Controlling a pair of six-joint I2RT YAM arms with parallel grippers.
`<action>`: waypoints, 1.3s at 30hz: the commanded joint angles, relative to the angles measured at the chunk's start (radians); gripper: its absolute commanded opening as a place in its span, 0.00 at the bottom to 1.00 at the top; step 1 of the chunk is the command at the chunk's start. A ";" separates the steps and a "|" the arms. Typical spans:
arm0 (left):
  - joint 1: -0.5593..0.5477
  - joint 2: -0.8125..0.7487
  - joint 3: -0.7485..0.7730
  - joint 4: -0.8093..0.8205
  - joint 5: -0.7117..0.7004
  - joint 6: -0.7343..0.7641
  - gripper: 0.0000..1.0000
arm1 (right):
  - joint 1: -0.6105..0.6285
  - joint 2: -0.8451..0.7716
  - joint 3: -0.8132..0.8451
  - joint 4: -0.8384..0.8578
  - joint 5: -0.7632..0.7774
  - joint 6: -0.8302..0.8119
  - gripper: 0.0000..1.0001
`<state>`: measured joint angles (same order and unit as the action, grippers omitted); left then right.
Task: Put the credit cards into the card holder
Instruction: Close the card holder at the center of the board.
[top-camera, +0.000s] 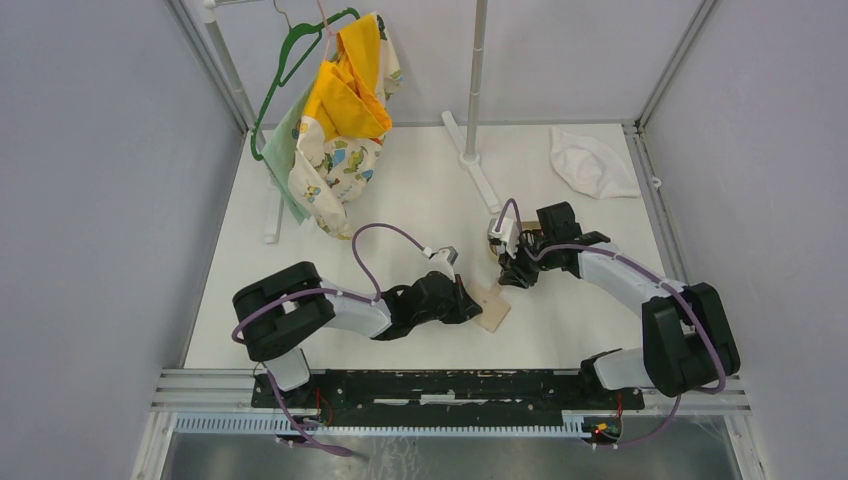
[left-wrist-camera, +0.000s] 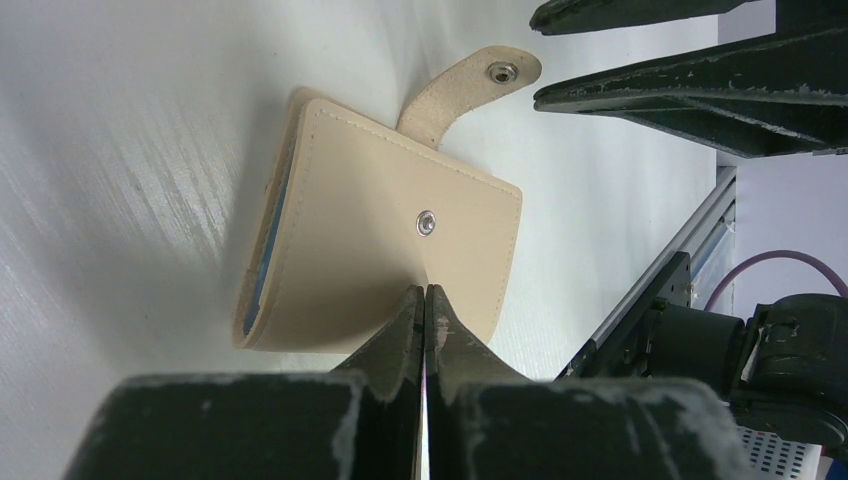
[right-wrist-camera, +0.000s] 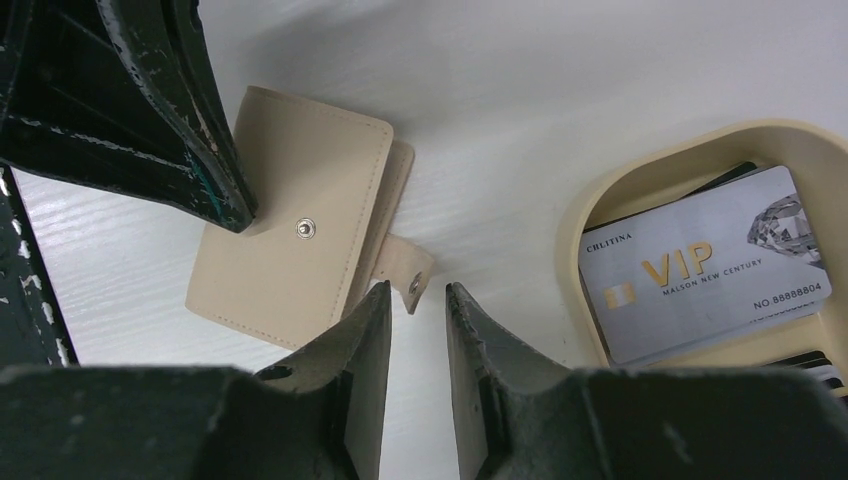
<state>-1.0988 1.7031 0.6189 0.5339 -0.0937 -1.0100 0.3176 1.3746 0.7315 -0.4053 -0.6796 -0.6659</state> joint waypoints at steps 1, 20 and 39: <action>0.004 0.012 -0.002 0.047 0.009 0.034 0.02 | -0.004 0.010 0.019 0.030 -0.034 0.026 0.31; 0.003 0.016 -0.001 0.048 0.010 0.033 0.02 | -0.003 0.024 0.023 0.023 -0.023 0.035 0.18; 0.005 -0.002 0.002 0.036 0.006 0.039 0.02 | -0.004 -0.018 0.006 0.065 -0.019 0.050 0.00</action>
<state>-1.0988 1.7081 0.6178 0.5411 -0.0929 -1.0096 0.3176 1.4078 0.7315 -0.3927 -0.6807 -0.6243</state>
